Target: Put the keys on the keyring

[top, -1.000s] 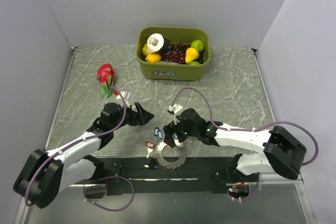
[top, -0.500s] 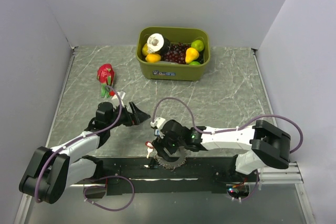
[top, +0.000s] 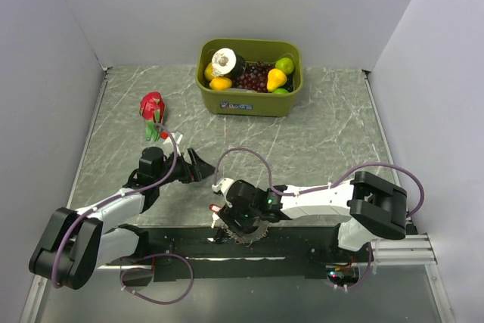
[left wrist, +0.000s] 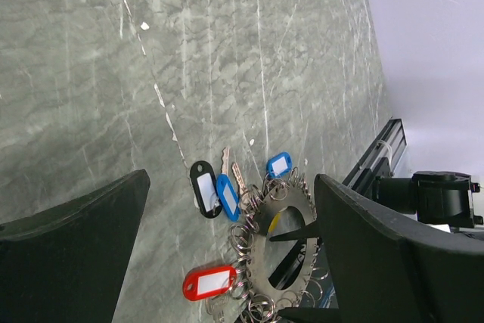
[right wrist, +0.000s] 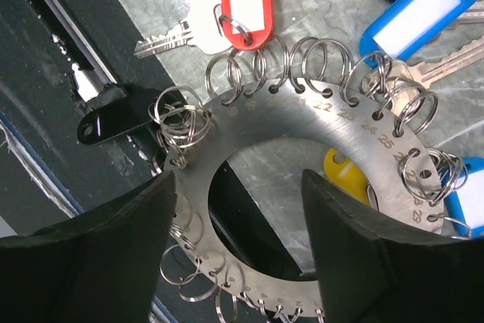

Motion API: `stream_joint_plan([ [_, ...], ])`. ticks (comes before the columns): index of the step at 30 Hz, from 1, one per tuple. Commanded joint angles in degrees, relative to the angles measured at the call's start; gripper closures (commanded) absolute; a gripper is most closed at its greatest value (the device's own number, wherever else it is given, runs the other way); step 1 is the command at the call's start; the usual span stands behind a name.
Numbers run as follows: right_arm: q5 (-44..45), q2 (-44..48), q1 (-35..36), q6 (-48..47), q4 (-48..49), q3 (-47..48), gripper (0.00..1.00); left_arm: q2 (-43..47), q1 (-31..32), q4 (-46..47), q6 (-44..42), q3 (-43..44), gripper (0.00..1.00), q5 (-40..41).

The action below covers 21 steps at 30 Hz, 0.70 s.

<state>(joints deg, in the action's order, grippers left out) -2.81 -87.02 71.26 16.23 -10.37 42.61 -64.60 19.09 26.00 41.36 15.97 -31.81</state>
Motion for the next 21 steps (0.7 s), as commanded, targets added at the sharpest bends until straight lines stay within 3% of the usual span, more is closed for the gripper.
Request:
stream_joint_plan([
  [1, -5.62, -1.4, 0.72, 2.23, 0.08, 0.81, 0.34, -0.09, -0.28, 3.62, 0.47, 0.56, 0.04, -2.11],
  [7, -10.62, 0.45, 0.72, 3.9, 1.75, -1.12, 0.42, 0.61, -0.28, 3.36, 0.03, 0.47, 0.04, -1.76],
  [18, -18.11, -3.5, 0.63, 4.52, 9.66, -3.94, 0.42, 1.4, -0.28, 3.01, -0.41, 0.47, 0.03, -1.59],
  [21, -18.81, -4.91, -0.07, 4.95, 11.59, -3.76, 0.65, 1.67, -0.28, 2.92, -0.41, 0.56, 0.04, -1.59],
])
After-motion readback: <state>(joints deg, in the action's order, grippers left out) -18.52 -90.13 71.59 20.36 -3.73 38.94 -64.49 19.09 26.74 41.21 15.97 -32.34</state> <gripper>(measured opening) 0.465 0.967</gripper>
